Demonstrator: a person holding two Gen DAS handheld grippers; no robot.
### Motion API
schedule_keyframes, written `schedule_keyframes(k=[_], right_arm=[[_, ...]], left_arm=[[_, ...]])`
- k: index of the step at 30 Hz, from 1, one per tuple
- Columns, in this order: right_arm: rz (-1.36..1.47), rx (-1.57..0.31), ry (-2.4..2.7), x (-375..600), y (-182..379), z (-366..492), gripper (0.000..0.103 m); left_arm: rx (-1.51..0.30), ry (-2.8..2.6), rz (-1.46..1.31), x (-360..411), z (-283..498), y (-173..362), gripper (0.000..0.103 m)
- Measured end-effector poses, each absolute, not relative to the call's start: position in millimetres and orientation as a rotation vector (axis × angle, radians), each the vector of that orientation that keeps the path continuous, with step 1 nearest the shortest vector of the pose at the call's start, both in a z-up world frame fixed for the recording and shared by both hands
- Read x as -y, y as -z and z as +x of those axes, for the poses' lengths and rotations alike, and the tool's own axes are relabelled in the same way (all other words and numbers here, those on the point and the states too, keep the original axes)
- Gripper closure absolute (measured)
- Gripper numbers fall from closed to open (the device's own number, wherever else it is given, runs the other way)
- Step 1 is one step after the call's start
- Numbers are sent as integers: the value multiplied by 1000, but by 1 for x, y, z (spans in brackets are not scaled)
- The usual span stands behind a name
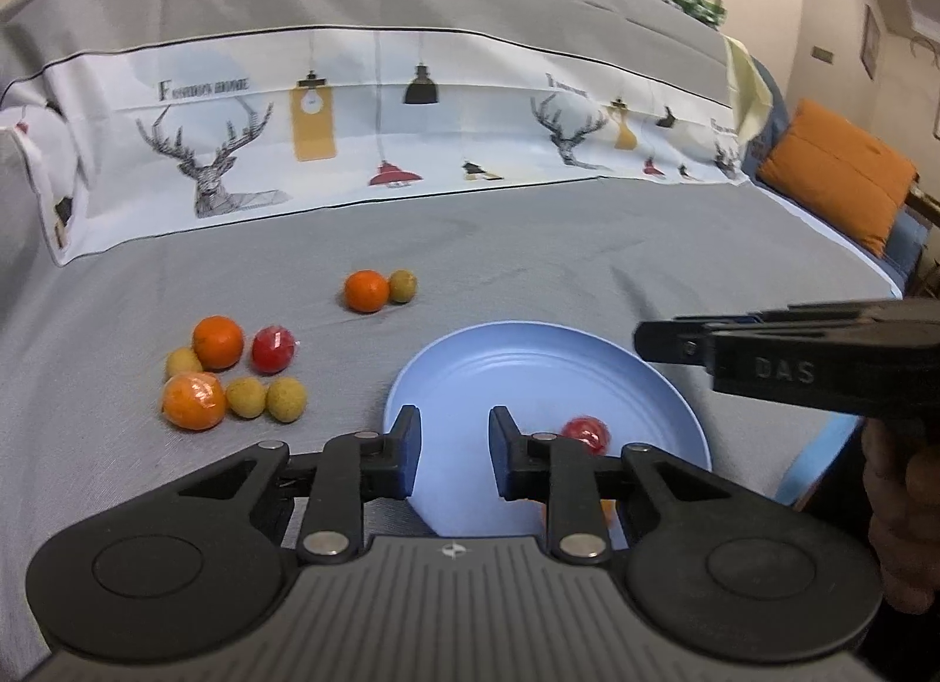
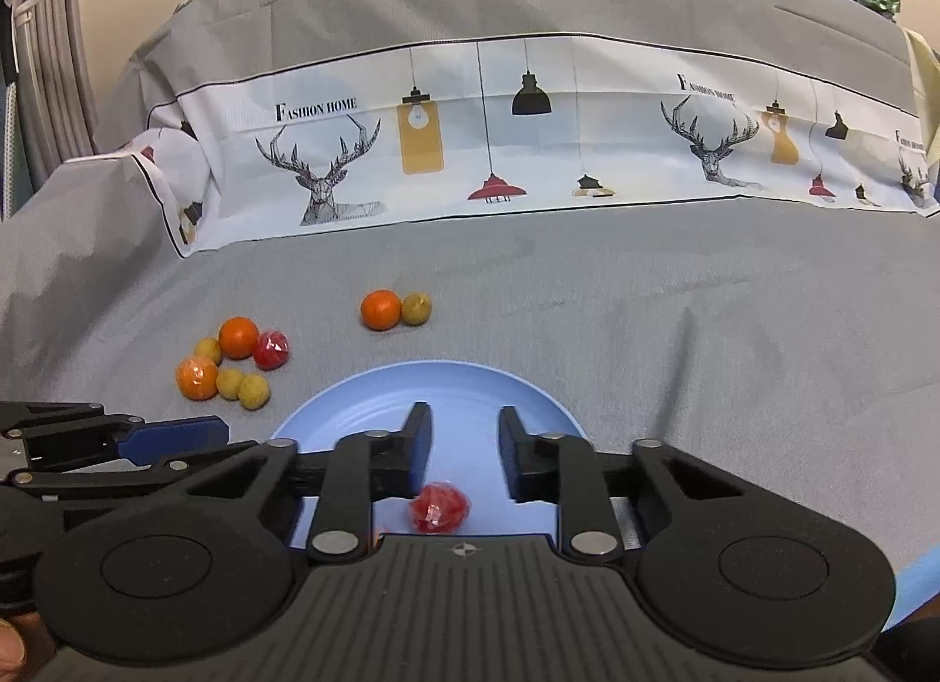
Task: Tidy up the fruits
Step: 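Open both grippers to drop the fruits onto the blue plate, then grasp another wrapped orange with the left gripper while the right grasps a yellow fruit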
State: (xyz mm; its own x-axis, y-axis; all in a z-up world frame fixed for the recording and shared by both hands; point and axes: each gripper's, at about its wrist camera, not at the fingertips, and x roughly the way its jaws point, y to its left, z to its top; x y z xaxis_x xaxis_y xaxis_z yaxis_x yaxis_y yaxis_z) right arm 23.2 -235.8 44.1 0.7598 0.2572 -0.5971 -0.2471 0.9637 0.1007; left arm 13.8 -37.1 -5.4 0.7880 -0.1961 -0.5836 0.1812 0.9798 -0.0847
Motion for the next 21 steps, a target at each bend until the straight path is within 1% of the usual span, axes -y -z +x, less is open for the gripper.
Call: schedule_keyframes(k=[10, 16, 21], right_arm=[[55, -663, -307, 234, -44, 32, 80], [96, -709, -334, 226, -37, 50, 80], [126, -695, -354, 215, -38, 72, 80]], left_arm=[[-644, -1, -125, 6, 31, 6, 75], [-640, -78, -136, -3, 36, 7, 75], [-642, -148, -166, -13, 46, 11, 75]])
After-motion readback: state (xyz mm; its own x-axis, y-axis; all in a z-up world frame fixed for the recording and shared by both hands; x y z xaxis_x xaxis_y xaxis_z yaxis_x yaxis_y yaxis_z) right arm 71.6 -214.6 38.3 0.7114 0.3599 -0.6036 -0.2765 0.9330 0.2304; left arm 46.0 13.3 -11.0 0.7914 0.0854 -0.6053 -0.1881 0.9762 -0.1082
